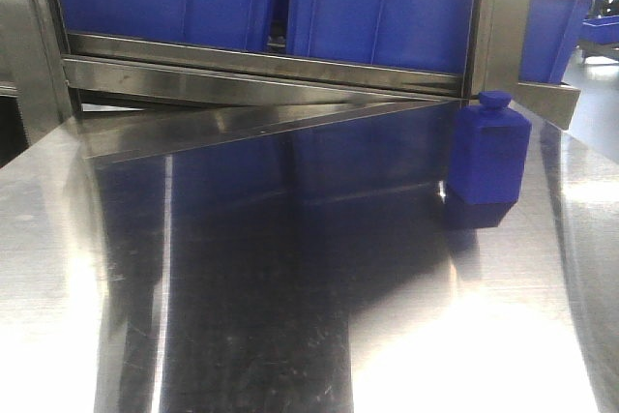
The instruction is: Pick and sort blue part to right shelf
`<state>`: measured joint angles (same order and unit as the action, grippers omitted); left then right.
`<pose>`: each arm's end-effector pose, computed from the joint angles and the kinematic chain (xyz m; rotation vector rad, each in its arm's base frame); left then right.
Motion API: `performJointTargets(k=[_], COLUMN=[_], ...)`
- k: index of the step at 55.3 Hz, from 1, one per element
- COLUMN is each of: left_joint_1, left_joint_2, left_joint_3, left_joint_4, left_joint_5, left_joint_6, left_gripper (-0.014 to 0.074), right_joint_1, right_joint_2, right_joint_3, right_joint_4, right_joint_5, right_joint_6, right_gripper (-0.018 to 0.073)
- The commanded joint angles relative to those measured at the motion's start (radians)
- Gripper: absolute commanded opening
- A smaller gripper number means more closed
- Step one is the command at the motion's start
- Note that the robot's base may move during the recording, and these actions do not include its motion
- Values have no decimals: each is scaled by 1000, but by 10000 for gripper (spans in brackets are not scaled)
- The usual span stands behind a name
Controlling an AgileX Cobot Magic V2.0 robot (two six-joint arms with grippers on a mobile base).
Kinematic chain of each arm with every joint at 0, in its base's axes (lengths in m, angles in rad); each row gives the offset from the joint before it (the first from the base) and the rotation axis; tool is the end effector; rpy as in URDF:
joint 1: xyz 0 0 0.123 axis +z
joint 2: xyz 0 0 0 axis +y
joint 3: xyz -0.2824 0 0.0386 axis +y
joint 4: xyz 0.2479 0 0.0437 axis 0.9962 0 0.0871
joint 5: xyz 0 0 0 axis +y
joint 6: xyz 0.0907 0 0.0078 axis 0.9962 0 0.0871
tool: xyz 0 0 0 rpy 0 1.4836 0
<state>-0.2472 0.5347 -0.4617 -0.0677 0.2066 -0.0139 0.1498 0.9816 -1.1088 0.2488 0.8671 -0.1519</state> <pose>0.1126 -0.0297 0.3081 0.1577 1.7624 -0.2498 0.1827 0.0449 0.4007 -0.2583 2.1957 0.2979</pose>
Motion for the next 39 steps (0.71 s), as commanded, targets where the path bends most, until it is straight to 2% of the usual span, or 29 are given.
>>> performJointTargets(k=[1,7,19,39], left_joint_1=[-6,-6,-6,-6], left_joint_2=[-2,-2,-2,-2], left_joint_3=[-31,-31,-31,-31], left_joint_4=[-4,-4,-4,-4], left_joint_5=[-111,-111,-111,-111], left_joint_6=[0,0,0,0], left_gripper=[376,376,376,376], right_joint_1=[6,40,110,113], right_joint_2=[97,201,382,609], right_joint_3=[-109,-172,-222,-227], right_joint_4=[45,48,9,-49], right_joint_5=[0,41,9,-53], right_joint_6=[-38,-58,-57,11], right_gripper=[506,523,523,523])
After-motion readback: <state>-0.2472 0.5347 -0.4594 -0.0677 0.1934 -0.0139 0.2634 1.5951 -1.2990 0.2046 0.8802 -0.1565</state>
